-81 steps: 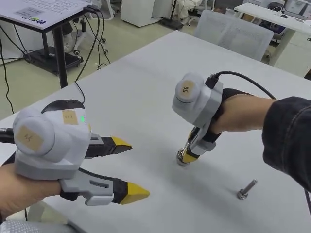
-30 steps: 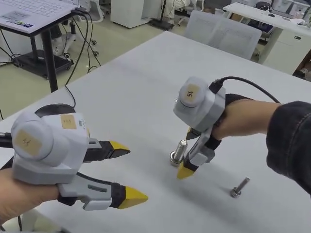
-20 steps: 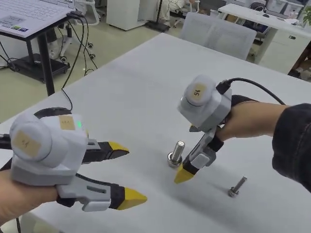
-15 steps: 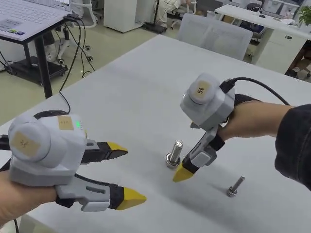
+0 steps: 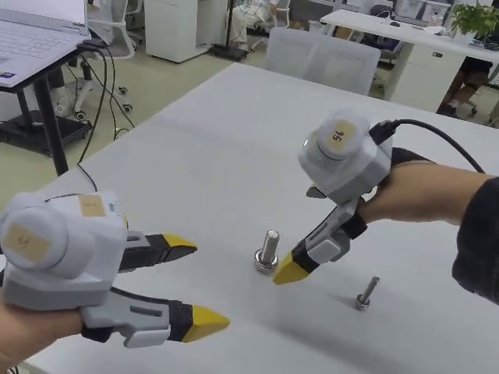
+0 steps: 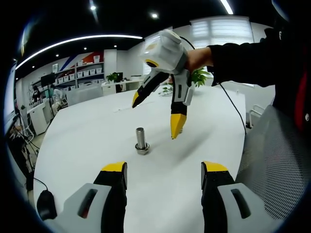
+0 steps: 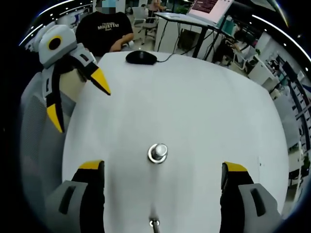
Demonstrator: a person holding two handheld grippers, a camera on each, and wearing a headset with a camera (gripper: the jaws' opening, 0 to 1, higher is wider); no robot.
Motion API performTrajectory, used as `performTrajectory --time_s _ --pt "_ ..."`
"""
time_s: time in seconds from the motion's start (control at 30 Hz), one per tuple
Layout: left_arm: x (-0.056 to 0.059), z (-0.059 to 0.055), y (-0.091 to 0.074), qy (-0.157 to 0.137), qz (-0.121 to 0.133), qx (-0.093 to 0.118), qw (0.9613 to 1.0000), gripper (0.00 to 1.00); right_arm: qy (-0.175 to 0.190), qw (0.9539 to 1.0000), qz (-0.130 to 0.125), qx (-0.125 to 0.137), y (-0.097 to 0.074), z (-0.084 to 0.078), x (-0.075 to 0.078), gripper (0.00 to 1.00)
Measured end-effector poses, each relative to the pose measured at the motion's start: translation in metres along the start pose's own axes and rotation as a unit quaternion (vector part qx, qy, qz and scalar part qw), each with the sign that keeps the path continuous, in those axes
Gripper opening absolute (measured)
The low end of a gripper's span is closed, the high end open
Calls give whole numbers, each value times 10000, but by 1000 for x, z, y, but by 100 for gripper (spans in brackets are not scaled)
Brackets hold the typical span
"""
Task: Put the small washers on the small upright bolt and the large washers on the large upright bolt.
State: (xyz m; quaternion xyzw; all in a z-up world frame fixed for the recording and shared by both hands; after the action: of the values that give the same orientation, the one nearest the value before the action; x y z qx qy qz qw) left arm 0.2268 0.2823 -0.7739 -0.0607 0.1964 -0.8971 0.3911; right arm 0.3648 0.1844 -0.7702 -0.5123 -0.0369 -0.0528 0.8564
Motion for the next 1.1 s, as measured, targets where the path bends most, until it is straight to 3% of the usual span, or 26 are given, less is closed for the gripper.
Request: performTrajectory --time_s 0.5,0.8,1.1 --pt "4 9 5 119 -195 -35 9997 61 616 9955 -379 605 -31 -17 -3 100" --pt "3 18 10 235 -331 -41 9992 61 1044 9864 -732 1033 -55 -34 0 100" --pt "4 25 21 348 -539 -45 9979 61 1446 9738 -1065 1393 -76 -56 -2 100"
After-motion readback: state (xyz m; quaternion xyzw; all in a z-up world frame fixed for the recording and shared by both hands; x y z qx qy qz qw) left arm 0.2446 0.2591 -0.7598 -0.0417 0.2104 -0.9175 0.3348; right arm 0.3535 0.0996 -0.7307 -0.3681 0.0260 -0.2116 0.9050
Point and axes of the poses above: the centre of the closed fingertips' face, and the gripper's own axes: y roughly forward along the fingers, x roughly to its right, z roughly out of its top, the point moved 4 cm from there along -y, roughly backward along the fingers, and after that the axes turned 4 degrees about y, right-handed, at the moved point
